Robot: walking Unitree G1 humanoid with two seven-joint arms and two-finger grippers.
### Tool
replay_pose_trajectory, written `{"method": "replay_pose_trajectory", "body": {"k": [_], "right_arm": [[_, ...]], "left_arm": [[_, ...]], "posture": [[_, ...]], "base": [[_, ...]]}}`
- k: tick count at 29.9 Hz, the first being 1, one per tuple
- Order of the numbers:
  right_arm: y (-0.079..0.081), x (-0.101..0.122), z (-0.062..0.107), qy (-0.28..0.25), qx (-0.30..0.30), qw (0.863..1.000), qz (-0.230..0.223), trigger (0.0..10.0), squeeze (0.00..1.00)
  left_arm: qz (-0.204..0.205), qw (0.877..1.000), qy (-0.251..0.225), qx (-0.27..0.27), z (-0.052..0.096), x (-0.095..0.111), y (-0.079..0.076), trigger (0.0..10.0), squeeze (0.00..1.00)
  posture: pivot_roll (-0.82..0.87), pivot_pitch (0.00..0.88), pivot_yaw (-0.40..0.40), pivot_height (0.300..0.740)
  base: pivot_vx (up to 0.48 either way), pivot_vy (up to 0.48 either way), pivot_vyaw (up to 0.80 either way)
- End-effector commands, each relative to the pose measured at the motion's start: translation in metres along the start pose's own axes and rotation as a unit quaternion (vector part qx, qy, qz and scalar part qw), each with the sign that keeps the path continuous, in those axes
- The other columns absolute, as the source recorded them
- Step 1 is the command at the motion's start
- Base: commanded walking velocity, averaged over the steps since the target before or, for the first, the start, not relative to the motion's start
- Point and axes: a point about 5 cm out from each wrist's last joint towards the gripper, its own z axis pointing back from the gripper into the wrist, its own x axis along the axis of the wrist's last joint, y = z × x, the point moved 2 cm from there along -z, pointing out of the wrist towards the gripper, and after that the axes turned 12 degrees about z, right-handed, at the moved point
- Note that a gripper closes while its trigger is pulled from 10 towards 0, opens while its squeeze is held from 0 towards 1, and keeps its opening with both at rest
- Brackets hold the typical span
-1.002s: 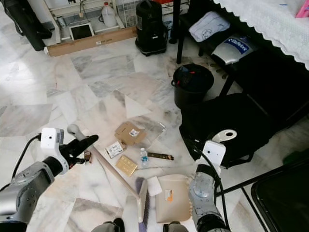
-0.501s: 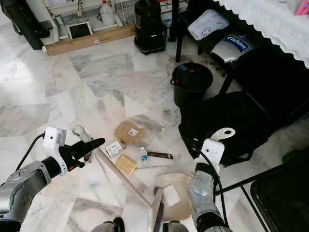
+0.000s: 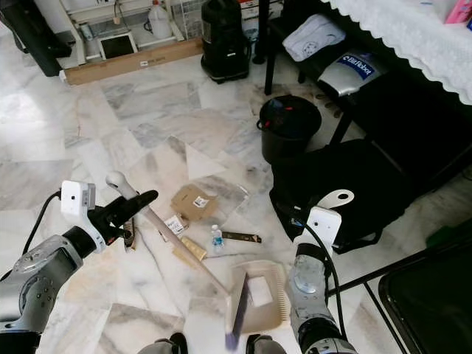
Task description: Sweep floor
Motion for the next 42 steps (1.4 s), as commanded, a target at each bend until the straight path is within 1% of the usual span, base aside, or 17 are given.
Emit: {"method": "replay_pose_trajectory", "body": {"k": [1,9,13,15,18,21,22,23,26,28,31,32,33,35,36,38,42], "right_arm": [[-0.001,-0.004,0.001,0.012,-0.002,1.000,-0.006,10.0,0.00],[-0.005,-0.007,0.001,0.021,-0.005,1.000,-0.016,10.0,0.00],[-0.006,-0.004,0.000,0.011,-0.005,1.000,-0.020,10.0,0.00],[-0.008,-0.003,-0.001,0.006,-0.004,1.000,-0.020,10.0,0.00],[-0.011,-0.003,-0.002,0.004,-0.005,1.000,-0.019,10.0,0.00],[-0.013,-0.002,-0.003,0.001,-0.006,1.000,-0.018,10.0,0.00],[-0.015,0.000,-0.004,-0.005,-0.007,1.000,-0.018,10.0,0.00],[-0.015,0.000,-0.004,-0.005,-0.007,1.000,-0.018,10.0,0.00],[-0.018,0.005,-0.006,-0.019,-0.011,1.000,-0.020,10.0,0.00],[-0.018,0.007,-0.006,-0.022,-0.012,0.999,-0.021,10.0,0.00],[-0.020,0.011,-0.010,-0.029,-0.013,0.999,-0.023,10.0,0.00],[-0.020,0.011,-0.010,-0.029,-0.013,0.999,-0.023,10.0,0.00],[-0.021,0.014,-0.014,-0.033,-0.012,0.999,-0.023,10.0,0.00],[-0.021,0.017,-0.017,-0.036,-0.012,0.999,-0.023,10.0,0.00],[-0.021,0.017,-0.017,-0.036,-0.012,0.999,-0.023,10.0,0.00],[-0.021,0.021,-0.022,-0.037,-0.011,0.999,-0.023,10.0,0.00],[-0.021,0.023,-0.023,-0.040,-0.010,0.999,-0.024,10.0,0.00]], "left_arm": [[-0.007,0.999,-0.031,-0.011,0.003,0.015,-0.004,10.0,0.00],[-0.026,0.997,-0.073,-0.016,-0.004,0.037,-0.010,10.0,0.00],[-0.032,0.993,-0.116,-0.018,-0.007,0.056,-0.016,10.0,0.00],[-0.028,0.986,-0.161,-0.021,-0.009,0.074,-0.026,10.0,0.00],[-0.031,0.982,-0.184,-0.018,-0.011,0.083,-0.029,10.0,0.00],[-0.029,0.978,-0.206,-0.008,-0.012,0.090,-0.029,10.0,0.00],[-0.050,0.969,-0.238,0.041,-0.013,0.096,-0.019,10.0,0.00],[-0.050,0.969,-0.238,0.041,-0.013,0.096,-0.019,10.0,0.00],[-0.087,0.957,-0.256,0.102,-0.012,0.092,-0.005,10.0,0.00],[-0.096,0.956,-0.255,0.109,-0.012,0.090,-0.004,10.0,0.00],[-0.157,0.954,-0.225,0.124,-0.015,0.069,-0.002,10.0,0.00],[-0.157,0.954,-0.225,0.124,-0.015,0.069,-0.002,10.0,0.00],[-0.157,0.953,-0.215,0.143,-0.016,0.053,0.004,10.0,0.00],[-0.151,0.953,-0.207,0.162,-0.016,0.040,0.012,10.0,0.00],[-0.151,0.953,-0.207,0.162,-0.016,0.040,0.012,10.0,0.00],[-0.155,0.951,-0.193,0.183,-0.016,0.023,0.022,10.0,0.00],[-0.156,0.951,-0.188,0.190,-0.015,0.018,0.026,10.0,0.00]], "posture": [[0.08,0.143,0.007,0.740],[0.07,0.113,0.009,0.740],[0.06,0.099,0.007,0.740],[0.06,0.092,0.004,0.740],[0.05,0.090,0.003,0.740],[0.04,0.089,0.002,0.740],[0.03,0.077,0.004,0.740],[0.03,0.077,0.004,0.740],[0.01,0.066,0.002,0.740],[0.01,0.063,0.002,0.740],[0.01,0.042,-0.003,0.740],[0.01,0.042,-0.003,0.740],[0.00,0.021,-0.007,0.740],[-0.01,0.012,-0.009,0.740],[-0.01,0.012,-0.009,0.740],[-0.02,0.000,-0.009,0.740],[-0.02,0.000,-0.007,0.740]], "base": [[0.000,0.000,0.00],[0.000,0.000,0.00],[0.000,0.000,0.00],[0.000,0.000,0.00],[0.000,0.000,0.00],[0.000,0.000,0.00],[0.000,0.000,0.00],[0.000,0.000,0.00],[0.000,0.000,0.00],[0.000,0.000,0.00],[0.000,0.000,0.00],[0.000,0.000,0.00],[0.000,0.000,0.00],[0.000,0.000,0.00],[0.000,0.000,0.00],[0.000,0.000,0.00],[0.000,0.000,0.00]]}}
